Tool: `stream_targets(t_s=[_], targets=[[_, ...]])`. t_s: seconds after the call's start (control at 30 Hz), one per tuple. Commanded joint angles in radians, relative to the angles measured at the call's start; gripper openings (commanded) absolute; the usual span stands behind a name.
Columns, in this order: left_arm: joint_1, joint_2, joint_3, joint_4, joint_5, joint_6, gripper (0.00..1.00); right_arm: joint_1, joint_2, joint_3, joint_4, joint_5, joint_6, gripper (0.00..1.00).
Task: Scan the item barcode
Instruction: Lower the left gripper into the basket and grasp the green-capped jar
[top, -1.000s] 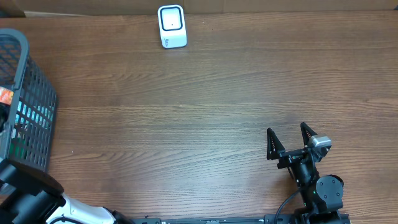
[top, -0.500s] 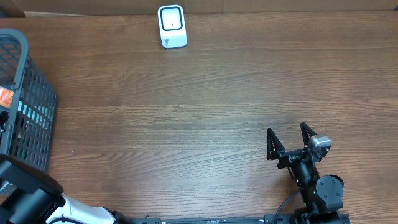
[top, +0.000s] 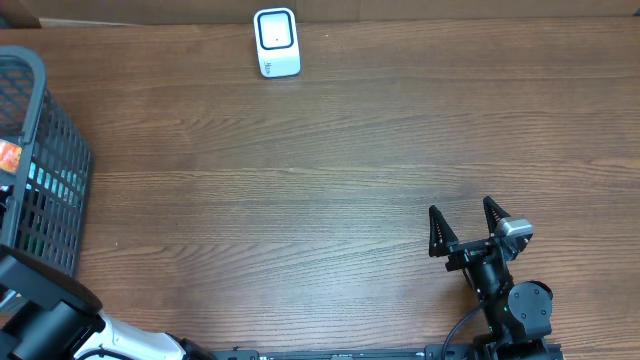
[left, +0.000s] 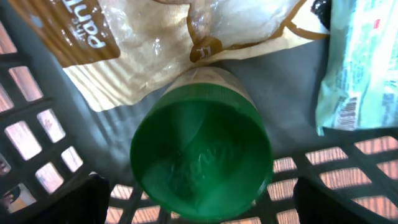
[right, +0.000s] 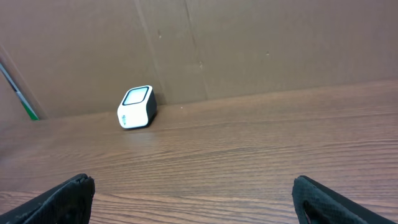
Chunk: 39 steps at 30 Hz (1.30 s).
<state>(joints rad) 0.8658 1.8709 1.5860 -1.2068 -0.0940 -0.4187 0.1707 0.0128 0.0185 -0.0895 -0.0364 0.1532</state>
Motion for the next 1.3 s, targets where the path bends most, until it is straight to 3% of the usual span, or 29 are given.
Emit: stream_targets(t_s=[0.0, 0.2, 0.83, 0.97, 1.03, 1.1, 1.27], targets=[[0.000, 0.009, -0.037, 0.015, -0.017, 0.012, 0.97, -0.004, -0.010, -0.010, 0.006, 0.009, -0.003, 1.00], [0.000, 0.010, -0.043, 0.034, -0.018, 0.015, 0.90, -0.004, -0.010, -0.010, 0.006, 0.009, -0.003, 1.00], [-0.002, 0.014, -0.134, 0.145, -0.021, 0.023, 0.90, -0.004, -0.010, -0.010, 0.006, 0.009, -0.003, 1.00], [-0.002, 0.014, -0.143, 0.158, -0.021, 0.024, 0.82, -0.004, -0.010, -0.010, 0.006, 0.009, -0.003, 1.00], [-0.002, 0.014, -0.143, 0.161, -0.021, 0.031, 0.68, -0.004, -0.010, -0.010, 0.006, 0.010, -0.003, 1.00], [-0.002, 0.014, -0.143, 0.164, -0.021, 0.030, 0.61, -0.004, -0.010, -0.010, 0.006, 0.009, -0.003, 1.00], [-0.002, 0.014, -0.142, 0.165, -0.021, 0.030, 0.55, -0.004, -0.010, -0.010, 0.006, 0.009, -0.003, 1.00]])
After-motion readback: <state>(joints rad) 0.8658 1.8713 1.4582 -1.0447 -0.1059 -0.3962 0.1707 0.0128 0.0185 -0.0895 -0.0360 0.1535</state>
